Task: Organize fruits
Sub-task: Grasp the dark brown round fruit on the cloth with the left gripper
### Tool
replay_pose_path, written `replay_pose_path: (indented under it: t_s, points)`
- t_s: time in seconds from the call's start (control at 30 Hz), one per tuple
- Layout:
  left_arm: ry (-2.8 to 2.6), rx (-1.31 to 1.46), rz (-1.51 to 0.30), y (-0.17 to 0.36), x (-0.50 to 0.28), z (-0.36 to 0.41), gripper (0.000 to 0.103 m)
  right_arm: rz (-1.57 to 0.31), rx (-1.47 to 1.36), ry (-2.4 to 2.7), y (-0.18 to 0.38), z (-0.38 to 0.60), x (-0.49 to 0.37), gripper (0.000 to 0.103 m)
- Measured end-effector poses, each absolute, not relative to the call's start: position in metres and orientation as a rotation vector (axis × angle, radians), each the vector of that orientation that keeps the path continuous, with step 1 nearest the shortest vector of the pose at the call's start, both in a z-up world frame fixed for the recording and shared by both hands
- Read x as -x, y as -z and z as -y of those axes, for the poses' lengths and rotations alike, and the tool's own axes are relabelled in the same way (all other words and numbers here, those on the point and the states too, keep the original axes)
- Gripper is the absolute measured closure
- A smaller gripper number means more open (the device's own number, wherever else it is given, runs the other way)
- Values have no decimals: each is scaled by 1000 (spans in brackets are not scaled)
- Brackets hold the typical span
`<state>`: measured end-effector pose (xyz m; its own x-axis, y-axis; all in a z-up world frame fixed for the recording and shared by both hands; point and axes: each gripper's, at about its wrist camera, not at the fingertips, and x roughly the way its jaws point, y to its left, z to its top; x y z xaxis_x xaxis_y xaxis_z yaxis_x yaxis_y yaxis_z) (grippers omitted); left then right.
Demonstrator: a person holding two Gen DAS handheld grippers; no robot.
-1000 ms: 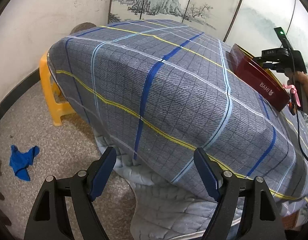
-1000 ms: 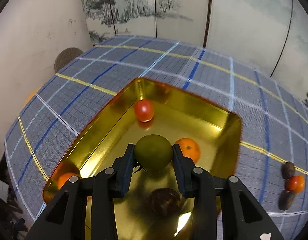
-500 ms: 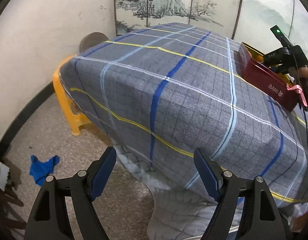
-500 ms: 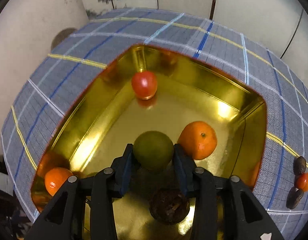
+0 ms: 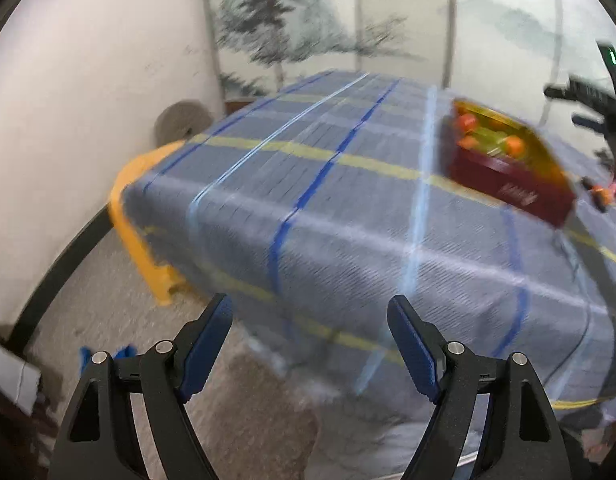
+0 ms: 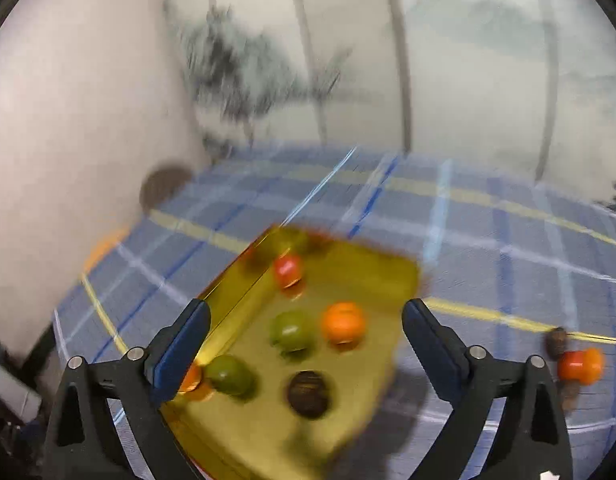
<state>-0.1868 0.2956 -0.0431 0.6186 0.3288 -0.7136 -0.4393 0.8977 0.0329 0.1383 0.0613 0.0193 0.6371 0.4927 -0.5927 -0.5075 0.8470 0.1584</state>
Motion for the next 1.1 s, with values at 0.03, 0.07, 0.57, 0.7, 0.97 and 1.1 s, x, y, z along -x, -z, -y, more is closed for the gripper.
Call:
replay_pose_path:
  t_s: [0.03,0.07,0.57,0.7,0.97,1.1]
  points:
    - [-418,137,-772,37,182,-289,23,-633,17,-530,-23,-40,-136,6]
    - [-391,117,-758,31,176,-281,23,-606,16,-491,-25,-22,-136,4]
    - [175,-54,-714,-23,6,-87,23,-662,-404,86,54,314,-166,0]
    - [273,-42,-756,-13,-52,-28,23,-668,-559,57,67,335,-165,0]
    - [263,-77,-800,35,-135,51,23,-655,-634,54,71,349,-161,1]
    - [244,-59,-825,50,-159,61,31,-648,-638,38,73,350,-165,1]
